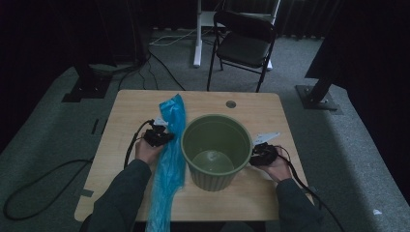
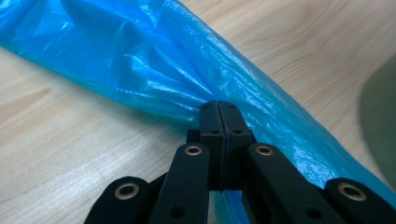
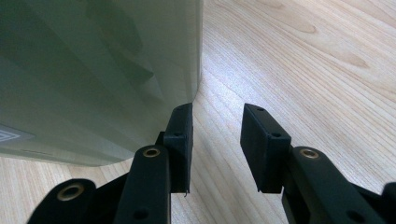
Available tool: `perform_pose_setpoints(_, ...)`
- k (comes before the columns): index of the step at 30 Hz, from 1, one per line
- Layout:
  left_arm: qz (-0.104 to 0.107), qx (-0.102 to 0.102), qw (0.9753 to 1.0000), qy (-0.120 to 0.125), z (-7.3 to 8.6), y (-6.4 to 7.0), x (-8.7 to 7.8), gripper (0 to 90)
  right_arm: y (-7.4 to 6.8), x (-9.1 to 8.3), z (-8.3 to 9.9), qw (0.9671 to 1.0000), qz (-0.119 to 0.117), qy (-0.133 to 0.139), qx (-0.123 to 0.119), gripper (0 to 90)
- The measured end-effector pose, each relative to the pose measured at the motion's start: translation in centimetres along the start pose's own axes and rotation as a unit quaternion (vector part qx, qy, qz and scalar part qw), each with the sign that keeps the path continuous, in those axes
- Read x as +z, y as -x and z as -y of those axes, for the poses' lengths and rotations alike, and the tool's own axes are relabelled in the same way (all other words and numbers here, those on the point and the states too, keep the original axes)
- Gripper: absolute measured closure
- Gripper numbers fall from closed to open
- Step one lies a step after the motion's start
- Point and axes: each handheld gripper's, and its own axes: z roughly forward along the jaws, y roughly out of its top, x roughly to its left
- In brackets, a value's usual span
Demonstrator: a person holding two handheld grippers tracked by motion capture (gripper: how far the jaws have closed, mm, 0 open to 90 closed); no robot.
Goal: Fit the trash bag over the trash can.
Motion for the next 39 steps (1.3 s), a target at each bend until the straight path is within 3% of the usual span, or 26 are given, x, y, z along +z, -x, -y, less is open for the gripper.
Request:
perform_pose_setpoints(3,0.006,0.017,0.9998,0.012,-0.5,0.2,-1.3,89.3,0.0,0.1,0.0,1.0000,0.000,-0.002,-0.002,63.9)
perform_pose_setpoints(10,0.025,0.024,0.9988,0.034,-0.9,0.1,-3.1,89.2,0.0,0.1,0.0,1.0000,-0.001,-0.003,-0.002,63.9)
perform_pose_setpoints(20,0.049,0.057,0.9956,0.056,-1.9,0.6,-5.7,89.2,0.0,0.2,0.1,1.0000,-0.002,-0.005,-0.001,64.0)
perform_pose_setpoints(39,0.101,0.108,0.9839,0.100,-4.1,1.8,-10.4,89.2,0.1,0.0,0.1,1.0000,0.006,0.002,0.005,58.9)
